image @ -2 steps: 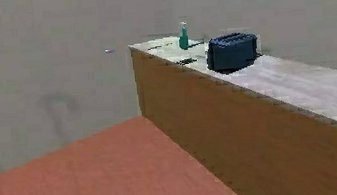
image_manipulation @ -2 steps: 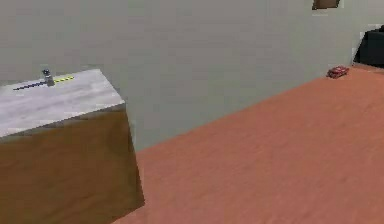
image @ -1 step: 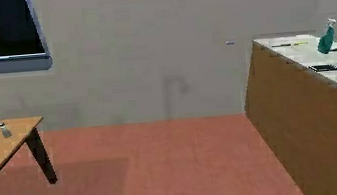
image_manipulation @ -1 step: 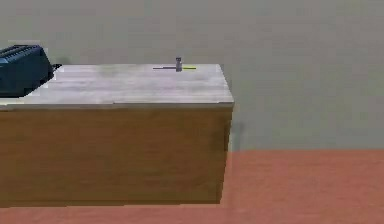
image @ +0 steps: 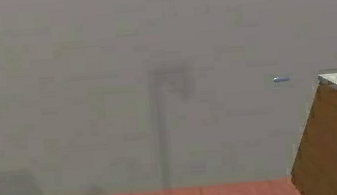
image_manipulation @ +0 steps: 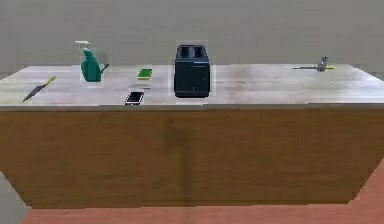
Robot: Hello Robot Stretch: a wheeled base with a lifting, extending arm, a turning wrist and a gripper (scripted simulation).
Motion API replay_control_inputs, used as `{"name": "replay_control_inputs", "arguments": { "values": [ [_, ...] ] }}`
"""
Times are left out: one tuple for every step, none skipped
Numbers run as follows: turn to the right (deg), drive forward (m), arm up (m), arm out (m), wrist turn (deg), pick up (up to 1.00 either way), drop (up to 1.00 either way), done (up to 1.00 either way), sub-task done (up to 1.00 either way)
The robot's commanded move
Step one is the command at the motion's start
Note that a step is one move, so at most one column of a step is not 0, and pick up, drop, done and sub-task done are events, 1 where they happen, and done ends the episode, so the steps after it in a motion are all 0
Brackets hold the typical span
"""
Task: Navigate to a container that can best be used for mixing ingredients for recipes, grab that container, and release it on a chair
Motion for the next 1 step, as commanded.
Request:
{"name": "replay_control_inputs", "arguments": {
  "values": [
    [-33.0,0.00,0.00,0.00,0.0,0.00,0.00,0.00,0.00]
  ]
}}
